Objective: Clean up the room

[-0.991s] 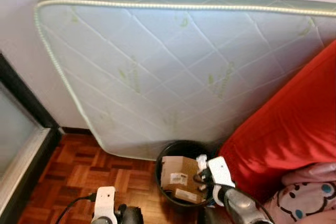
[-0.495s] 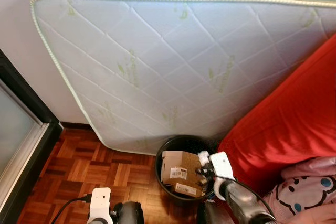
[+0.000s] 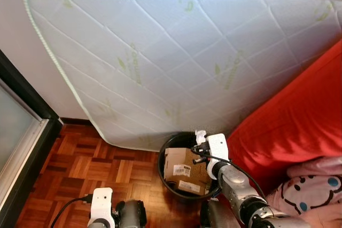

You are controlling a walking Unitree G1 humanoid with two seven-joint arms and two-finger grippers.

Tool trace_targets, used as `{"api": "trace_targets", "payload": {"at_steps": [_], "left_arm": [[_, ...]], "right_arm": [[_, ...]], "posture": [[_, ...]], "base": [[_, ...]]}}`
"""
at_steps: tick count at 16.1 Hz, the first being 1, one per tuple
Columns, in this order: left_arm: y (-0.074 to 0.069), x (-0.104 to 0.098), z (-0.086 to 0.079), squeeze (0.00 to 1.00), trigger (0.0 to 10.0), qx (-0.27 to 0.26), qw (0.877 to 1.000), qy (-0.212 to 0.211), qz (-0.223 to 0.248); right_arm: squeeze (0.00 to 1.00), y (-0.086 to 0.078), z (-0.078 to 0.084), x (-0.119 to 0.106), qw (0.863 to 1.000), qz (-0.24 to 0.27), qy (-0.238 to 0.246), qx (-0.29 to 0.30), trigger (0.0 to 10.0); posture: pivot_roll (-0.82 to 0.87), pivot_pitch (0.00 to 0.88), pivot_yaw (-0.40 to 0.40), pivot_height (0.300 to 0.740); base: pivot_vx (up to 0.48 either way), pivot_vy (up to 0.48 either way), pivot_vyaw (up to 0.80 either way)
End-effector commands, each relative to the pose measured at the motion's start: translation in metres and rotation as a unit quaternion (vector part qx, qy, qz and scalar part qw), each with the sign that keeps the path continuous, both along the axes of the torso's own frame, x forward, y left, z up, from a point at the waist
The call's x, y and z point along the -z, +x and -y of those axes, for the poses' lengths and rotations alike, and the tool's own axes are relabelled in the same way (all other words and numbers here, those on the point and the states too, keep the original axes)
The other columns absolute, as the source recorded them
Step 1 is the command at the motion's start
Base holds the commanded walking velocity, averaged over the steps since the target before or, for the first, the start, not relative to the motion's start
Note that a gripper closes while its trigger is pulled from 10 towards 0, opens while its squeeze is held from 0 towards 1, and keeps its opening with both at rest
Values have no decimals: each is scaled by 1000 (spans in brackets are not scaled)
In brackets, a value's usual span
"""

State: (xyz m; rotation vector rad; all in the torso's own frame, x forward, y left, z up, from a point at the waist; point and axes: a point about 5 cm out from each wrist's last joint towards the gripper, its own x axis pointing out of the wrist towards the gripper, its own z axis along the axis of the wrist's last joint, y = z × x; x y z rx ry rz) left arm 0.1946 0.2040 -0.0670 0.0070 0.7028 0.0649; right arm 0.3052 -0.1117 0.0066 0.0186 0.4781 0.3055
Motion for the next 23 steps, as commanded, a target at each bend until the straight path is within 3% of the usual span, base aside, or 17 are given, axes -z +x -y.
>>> {"api": "trace_targets", "payload": {"at_steps": [1,16,17,18,23], "left_arm": [[-36,20,3,0,10000,-3,997,-10,-72],[-41,22,3,0,10000,-3,997,-10,-78],[-41,22,3,0,10000,-3,997,-10,-79],[-41,22,3,0,10000,-3,997,-10,-79],[-39,22,3,0,10000,-2,997,-9,-79]], "right_arm": [[0,6,1,-6,1000,9,2,11,10000],[0,2,13,0,999,-3,-28,31,10000],[302,2,13,1,999,-5,-28,31,10000],[1000,1,14,2,999,-7,-29,34,10000],[1000,-2,16,5,999,-14,-34,37,10000]], "posture": [[87,210,-38,638],[93,224,-38,638],[93,224,-36,638],[94,225,-35,638],[94,223,-35,638]], "base": [[0,0,0],[0,0,0],[0,0,0],[0,0,0],[0,0,0]]}}
